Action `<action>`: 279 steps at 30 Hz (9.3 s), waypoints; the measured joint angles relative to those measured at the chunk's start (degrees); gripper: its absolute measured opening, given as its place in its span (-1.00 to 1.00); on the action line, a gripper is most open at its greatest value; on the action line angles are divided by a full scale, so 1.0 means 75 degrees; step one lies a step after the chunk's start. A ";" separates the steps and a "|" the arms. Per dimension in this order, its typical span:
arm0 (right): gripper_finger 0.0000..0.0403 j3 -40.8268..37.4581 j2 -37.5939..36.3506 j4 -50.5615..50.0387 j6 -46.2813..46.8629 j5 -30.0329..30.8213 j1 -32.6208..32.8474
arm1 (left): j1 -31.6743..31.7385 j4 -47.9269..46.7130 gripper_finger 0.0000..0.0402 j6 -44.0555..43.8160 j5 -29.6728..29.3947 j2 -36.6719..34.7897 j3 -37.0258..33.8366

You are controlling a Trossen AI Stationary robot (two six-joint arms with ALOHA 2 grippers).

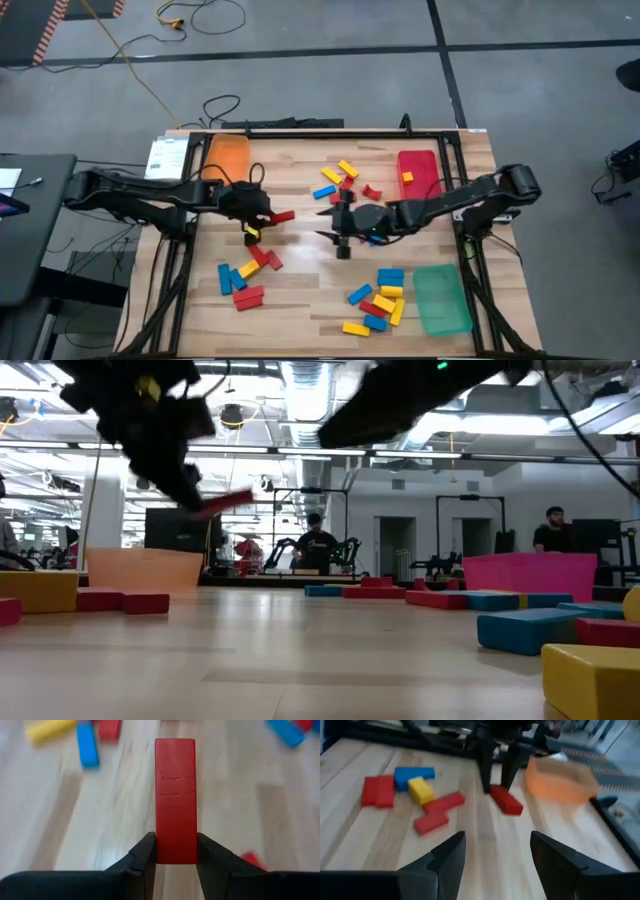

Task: Sort blocks
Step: Put the red rectangle block into the green bin, then put the blue rectangle block into the orange bin

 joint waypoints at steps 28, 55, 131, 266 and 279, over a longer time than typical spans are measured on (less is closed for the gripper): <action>-0.13 0.0000 0.1307 0.3908 -0.0282 -0.1205 -0.0372 | -0.0644 0.2008 -0.50 0.0787 -0.0006 -0.0309 0.0013; -0.54 -0.0001 -0.1794 -0.2830 0.1866 0.0017 0.1277 | -0.0689 0.1008 0.43 0.0720 -0.0478 -0.0370 -0.0120; -0.11 0.0000 -0.0532 -1.0445 1.3725 0.1593 0.6866 | -0.0687 0.1167 0.40 0.0003 -0.0361 -0.0370 -0.1051; -0.03 0.1475 -0.0438 -0.2961 0.1258 0.2901 0.1240 | 0.1011 -0.3297 -0.52 0.1976 -0.0616 0.1904 0.3778; -0.03 0.1476 0.1075 -0.0797 0.0615 0.0330 -0.0291 | -0.0254 -0.4047 -0.52 0.1868 -0.0683 0.2210 0.3778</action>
